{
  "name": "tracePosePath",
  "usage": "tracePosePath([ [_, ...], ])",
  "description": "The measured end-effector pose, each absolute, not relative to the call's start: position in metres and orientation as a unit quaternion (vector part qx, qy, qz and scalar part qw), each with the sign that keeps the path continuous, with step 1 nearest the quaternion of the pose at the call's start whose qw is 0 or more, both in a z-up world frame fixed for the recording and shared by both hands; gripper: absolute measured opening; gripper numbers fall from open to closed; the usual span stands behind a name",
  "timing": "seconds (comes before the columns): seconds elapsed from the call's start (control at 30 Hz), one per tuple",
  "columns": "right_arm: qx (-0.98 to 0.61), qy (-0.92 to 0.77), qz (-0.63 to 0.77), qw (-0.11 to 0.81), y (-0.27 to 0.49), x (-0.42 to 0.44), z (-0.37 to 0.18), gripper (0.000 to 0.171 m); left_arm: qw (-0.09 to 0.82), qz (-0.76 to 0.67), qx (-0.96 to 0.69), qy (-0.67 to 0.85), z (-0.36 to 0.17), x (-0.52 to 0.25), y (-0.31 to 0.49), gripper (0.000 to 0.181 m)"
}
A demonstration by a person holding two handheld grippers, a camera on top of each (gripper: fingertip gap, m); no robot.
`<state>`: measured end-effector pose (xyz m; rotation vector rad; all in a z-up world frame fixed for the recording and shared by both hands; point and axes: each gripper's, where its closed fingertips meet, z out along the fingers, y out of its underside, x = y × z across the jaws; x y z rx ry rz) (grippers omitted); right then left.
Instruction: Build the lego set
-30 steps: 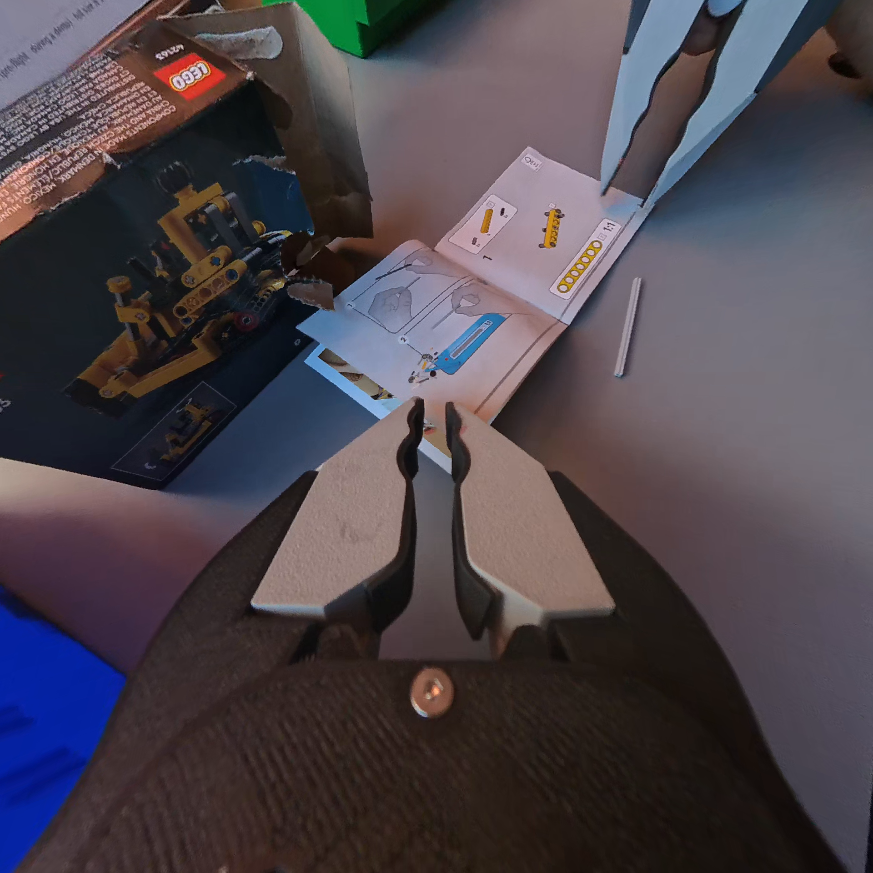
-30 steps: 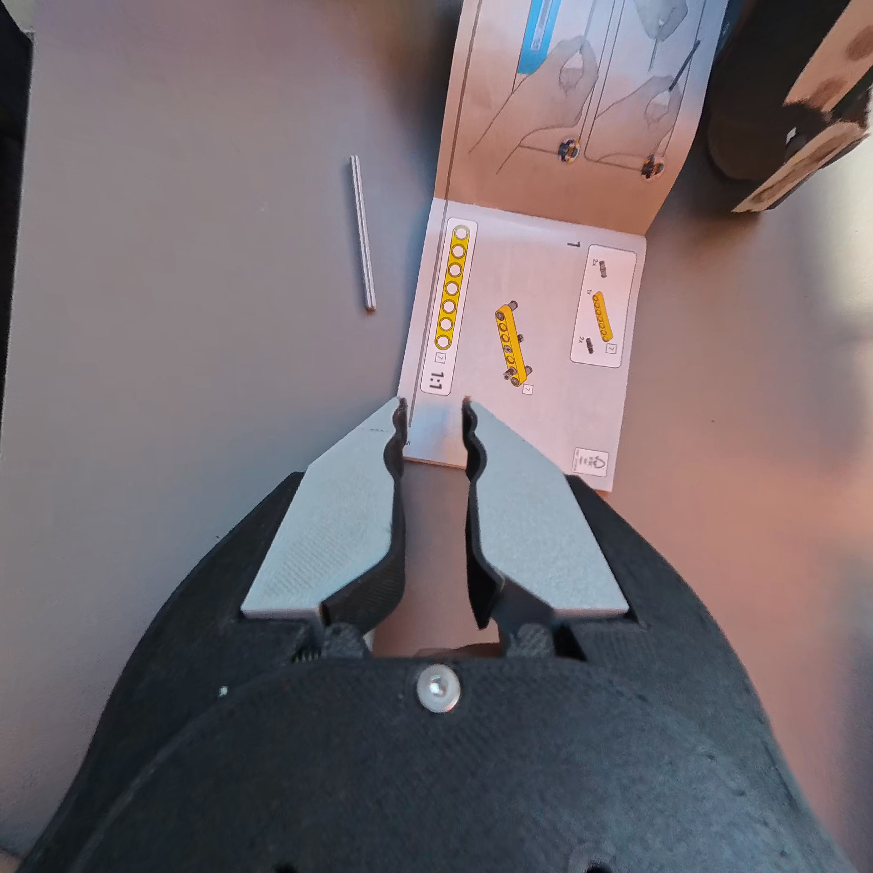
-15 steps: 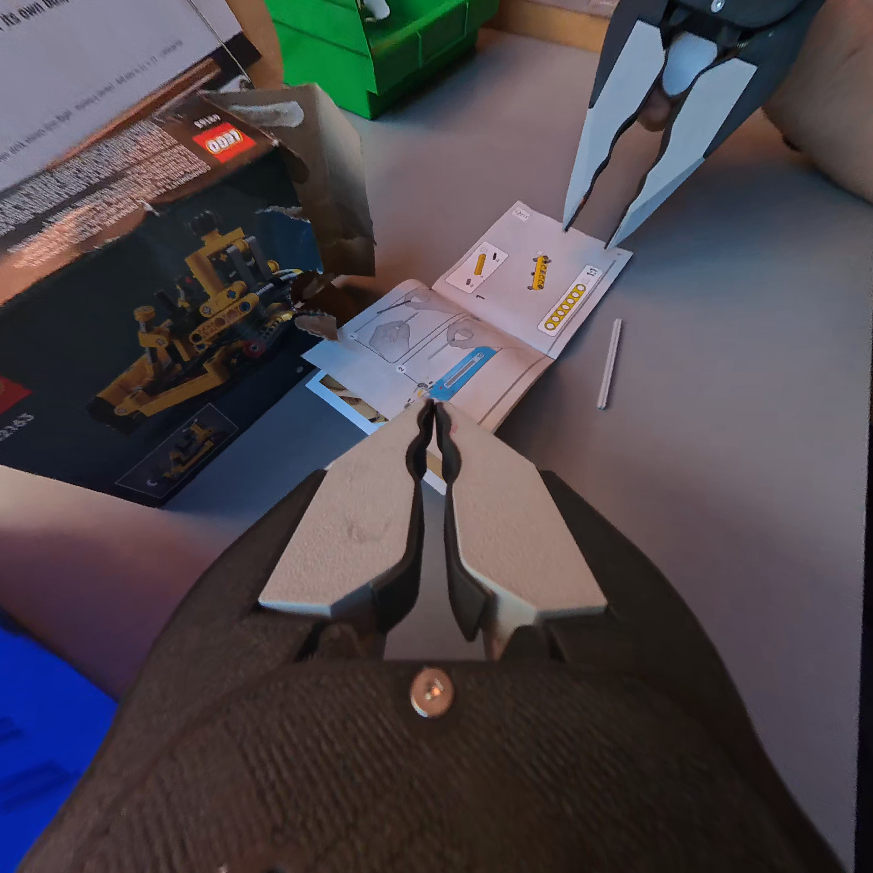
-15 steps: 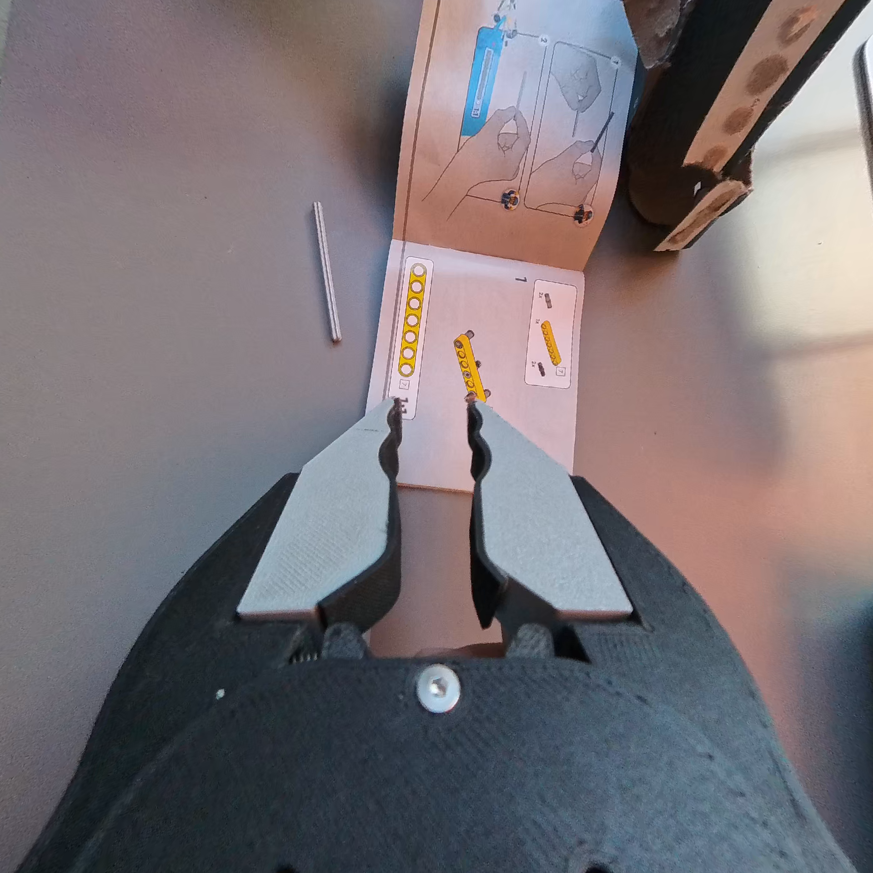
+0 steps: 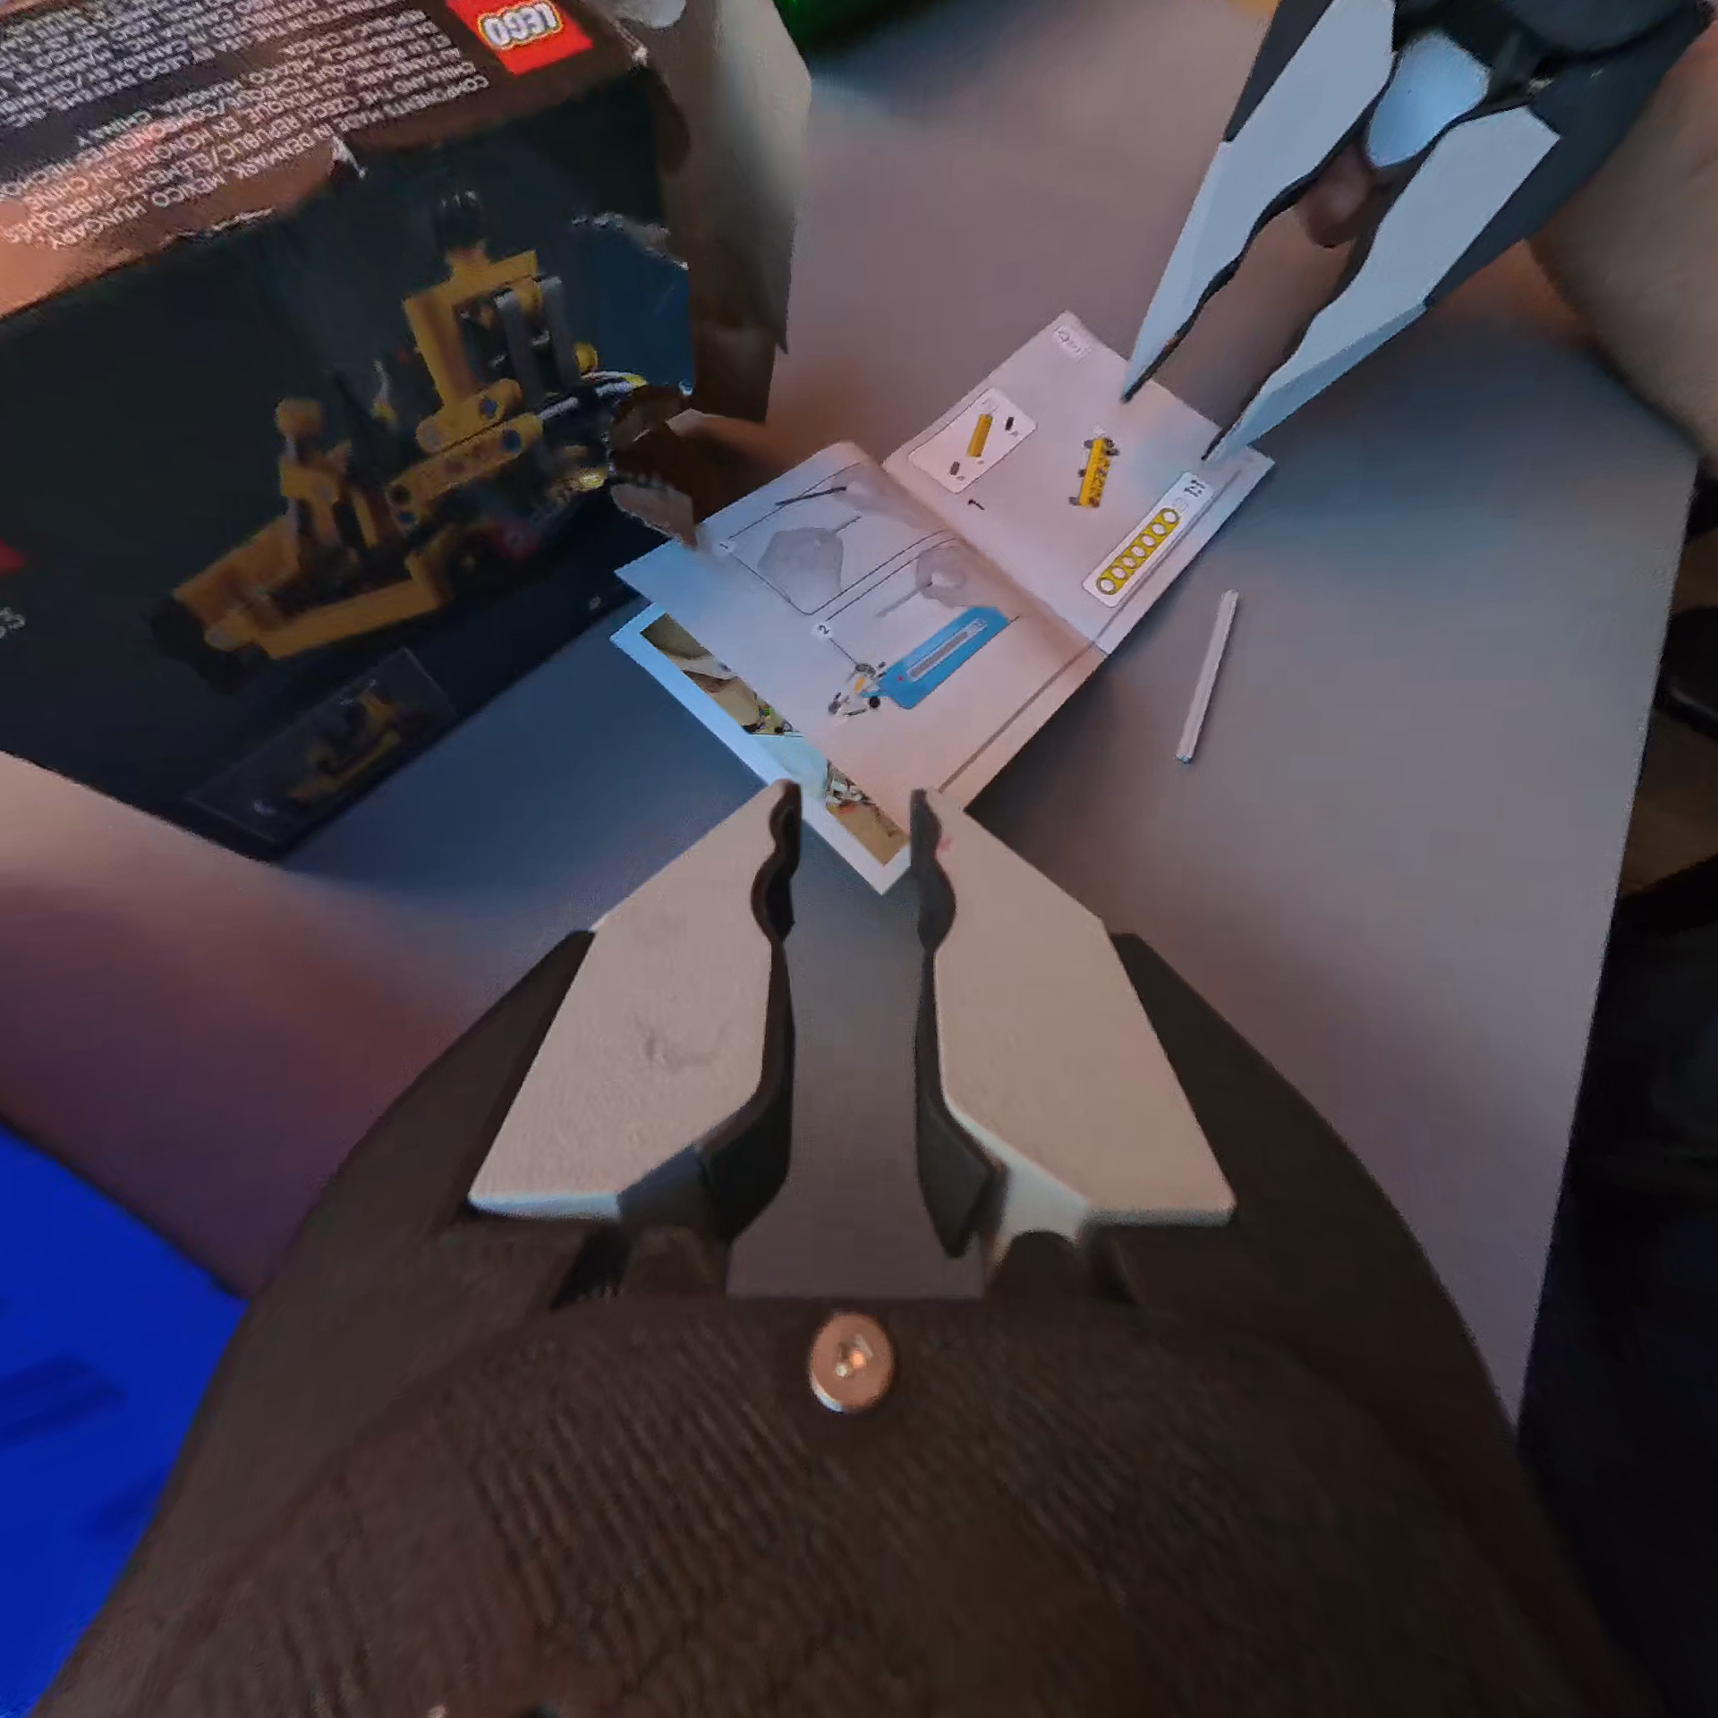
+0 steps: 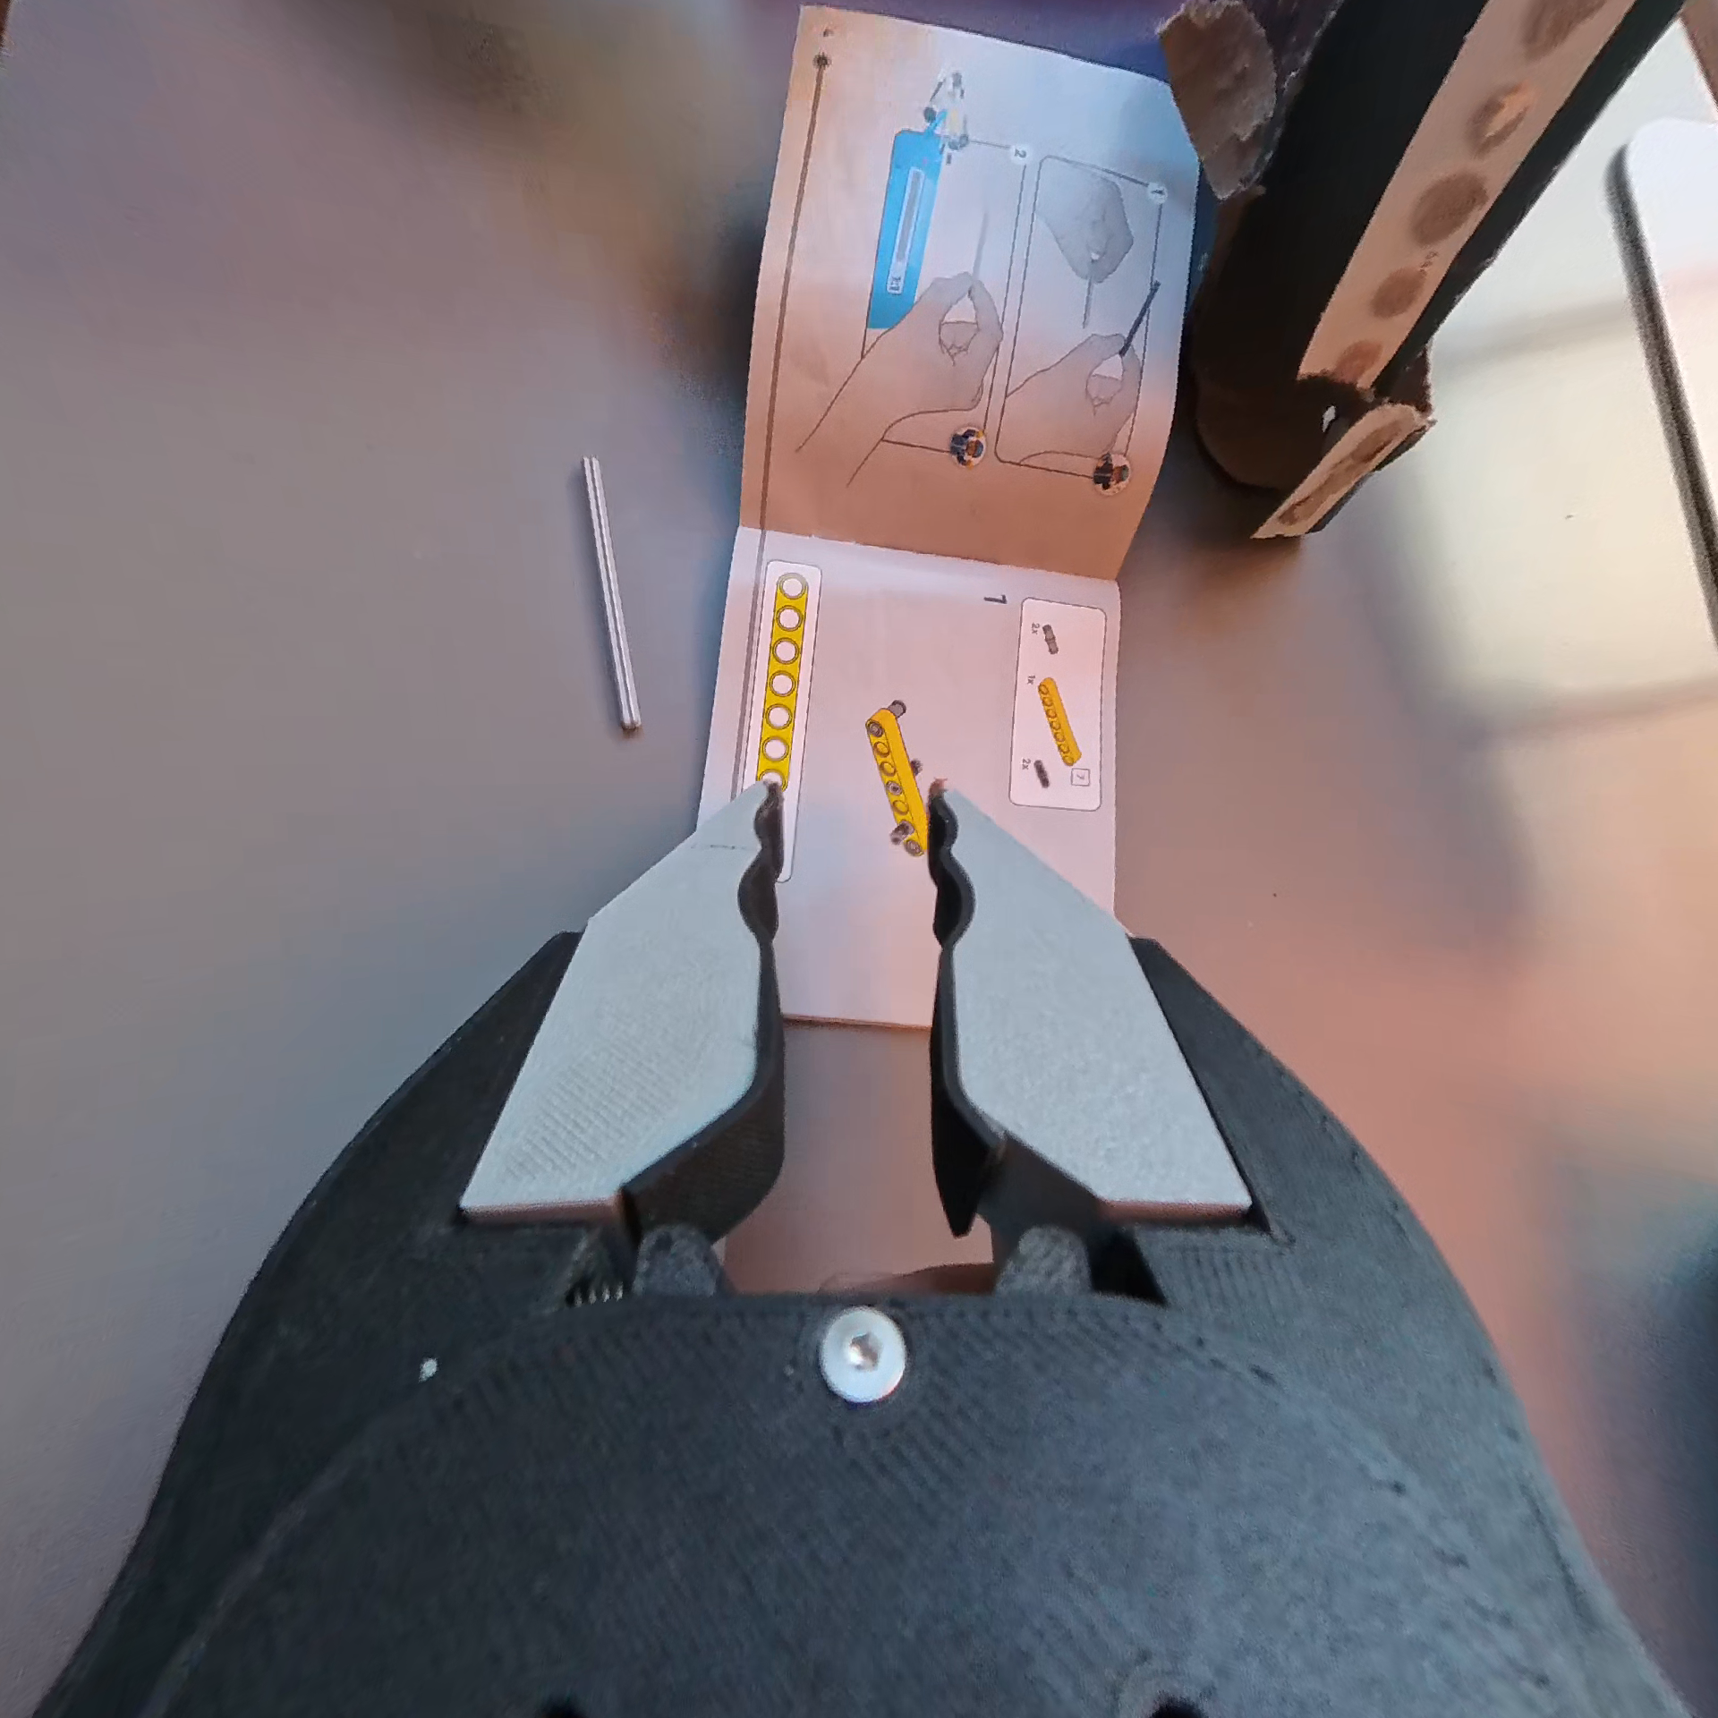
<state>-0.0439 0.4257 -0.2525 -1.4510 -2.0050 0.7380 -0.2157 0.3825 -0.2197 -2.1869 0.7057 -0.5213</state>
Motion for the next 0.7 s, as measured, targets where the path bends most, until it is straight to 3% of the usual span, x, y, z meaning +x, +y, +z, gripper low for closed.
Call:
tracePosePath([
  [0.3,-0.535,-0.741,0.292,0.283,0.418,-0.059,-0.255,0.029,0.345,-0.284,-0.848,0.285,-0.226,-0.194,0.370,0.023],
  [0.7,-0.541,-0.730,0.294,0.297,0.423,-0.062,-0.251,0.028,0.343,-0.264,-0.859,0.273,-0.231,-0.202,0.375,0.036],
])
